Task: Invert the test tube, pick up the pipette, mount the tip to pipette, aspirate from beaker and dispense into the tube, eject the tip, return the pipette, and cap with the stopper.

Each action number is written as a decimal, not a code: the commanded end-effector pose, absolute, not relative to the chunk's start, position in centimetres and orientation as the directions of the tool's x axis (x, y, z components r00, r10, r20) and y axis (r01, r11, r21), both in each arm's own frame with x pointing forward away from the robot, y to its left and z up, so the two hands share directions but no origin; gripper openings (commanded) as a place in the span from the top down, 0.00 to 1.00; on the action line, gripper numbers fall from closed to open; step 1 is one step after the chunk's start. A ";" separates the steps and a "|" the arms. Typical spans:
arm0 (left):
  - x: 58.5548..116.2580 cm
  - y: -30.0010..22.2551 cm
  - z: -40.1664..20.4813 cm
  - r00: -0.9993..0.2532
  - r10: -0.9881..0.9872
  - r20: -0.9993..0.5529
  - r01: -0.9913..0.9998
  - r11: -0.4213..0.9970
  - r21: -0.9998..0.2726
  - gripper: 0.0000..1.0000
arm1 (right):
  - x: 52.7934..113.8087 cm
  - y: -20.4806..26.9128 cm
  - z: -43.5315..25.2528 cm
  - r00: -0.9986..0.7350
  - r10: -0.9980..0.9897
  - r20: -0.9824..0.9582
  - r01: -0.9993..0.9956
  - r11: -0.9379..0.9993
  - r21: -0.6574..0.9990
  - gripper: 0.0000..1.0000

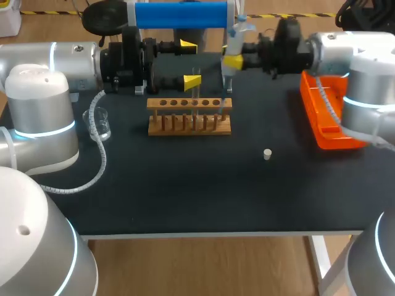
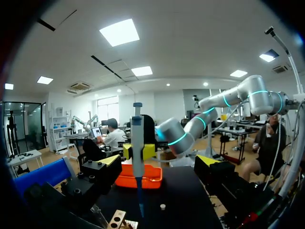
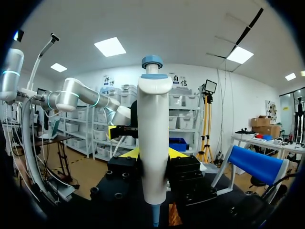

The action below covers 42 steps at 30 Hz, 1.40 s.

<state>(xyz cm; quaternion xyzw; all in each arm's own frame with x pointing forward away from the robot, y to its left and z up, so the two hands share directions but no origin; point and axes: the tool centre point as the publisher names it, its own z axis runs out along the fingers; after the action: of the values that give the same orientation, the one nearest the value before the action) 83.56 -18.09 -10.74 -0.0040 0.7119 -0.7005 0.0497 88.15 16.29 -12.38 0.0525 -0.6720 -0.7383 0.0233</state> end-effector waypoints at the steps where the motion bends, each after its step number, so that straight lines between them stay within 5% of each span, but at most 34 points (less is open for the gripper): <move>1: 83.5 -18.1 -10.8 -0.995 -0.078 -0.066 0.065 0.016 -0.998 0.00 | 88.6 11.6 -12.0 -0.994 -0.096 -0.053 -0.045 -0.090 0.995 1.00; 26: 83.5 -18.1 -10.8 -0.995 -0.078 -0.066 0.065 0.016 -0.998 0.00 | 91.4 -4.4 -12.0 -0.999 0.003 -0.050 -0.050 -0.029 0.998 1.00; 42: 83.5 -18.1 -10.8 -0.995 -0.078 -0.066 0.065 0.016 -0.998 0.00 | 92.1 -8.4 -12.2 -0.997 0.072 -0.039 -0.041 -0.021 0.999 1.00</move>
<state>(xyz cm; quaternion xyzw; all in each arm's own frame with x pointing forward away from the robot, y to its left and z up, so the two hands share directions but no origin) 83.56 -18.09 -10.74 -0.0040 0.7119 -0.7005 0.0497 92.26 -8.43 -12.36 -0.0100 -0.6971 -0.7159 -0.0388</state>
